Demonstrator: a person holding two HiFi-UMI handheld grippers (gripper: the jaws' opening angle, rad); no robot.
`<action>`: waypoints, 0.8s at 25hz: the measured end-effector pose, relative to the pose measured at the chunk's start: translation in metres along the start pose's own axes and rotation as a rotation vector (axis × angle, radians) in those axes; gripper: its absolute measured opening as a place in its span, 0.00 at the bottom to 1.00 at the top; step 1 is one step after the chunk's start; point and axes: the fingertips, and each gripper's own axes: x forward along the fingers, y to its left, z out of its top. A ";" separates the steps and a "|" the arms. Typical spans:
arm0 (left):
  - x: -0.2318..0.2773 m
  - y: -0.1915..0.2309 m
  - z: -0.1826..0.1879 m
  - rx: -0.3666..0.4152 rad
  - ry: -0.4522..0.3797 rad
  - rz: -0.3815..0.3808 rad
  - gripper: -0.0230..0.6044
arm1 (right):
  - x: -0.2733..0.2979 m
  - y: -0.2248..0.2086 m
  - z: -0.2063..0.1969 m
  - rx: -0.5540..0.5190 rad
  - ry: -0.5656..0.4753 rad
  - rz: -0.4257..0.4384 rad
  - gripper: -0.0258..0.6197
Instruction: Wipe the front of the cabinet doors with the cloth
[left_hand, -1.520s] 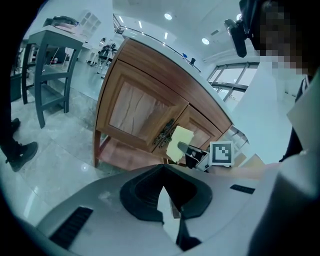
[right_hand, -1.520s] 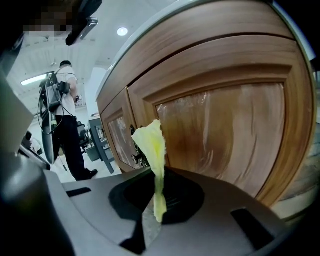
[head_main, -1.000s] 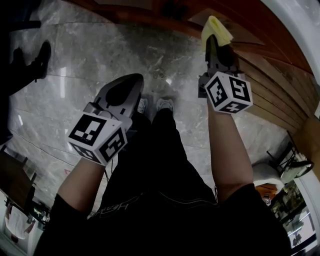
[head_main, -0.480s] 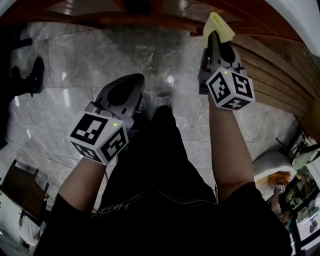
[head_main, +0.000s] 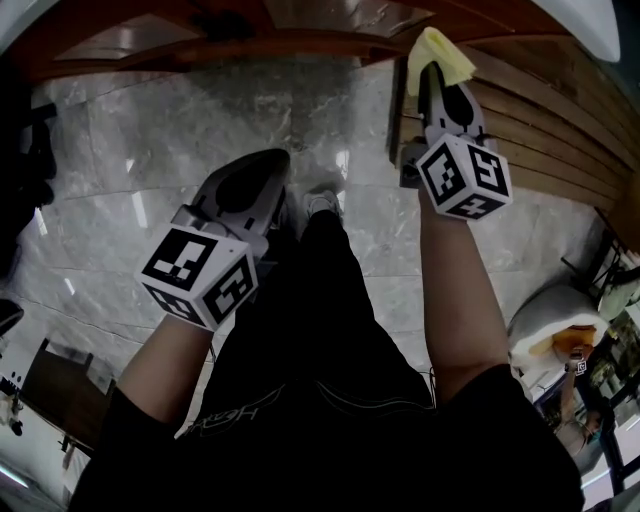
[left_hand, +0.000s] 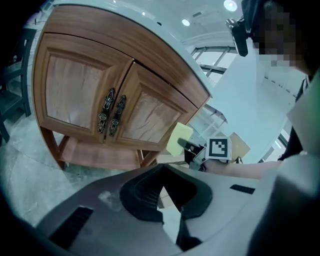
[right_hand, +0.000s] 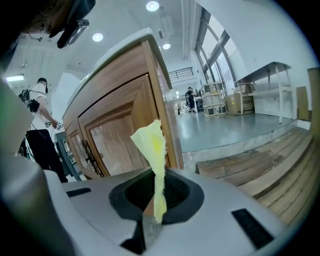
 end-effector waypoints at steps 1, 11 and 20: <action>0.002 -0.002 -0.001 0.003 0.004 -0.004 0.05 | -0.002 -0.004 0.000 0.003 -0.002 -0.007 0.10; 0.017 -0.014 -0.008 0.022 0.036 -0.031 0.05 | -0.016 -0.033 -0.006 0.039 -0.006 -0.056 0.10; 0.012 -0.001 -0.010 0.007 0.037 -0.014 0.05 | -0.015 -0.019 -0.022 0.057 0.026 -0.021 0.10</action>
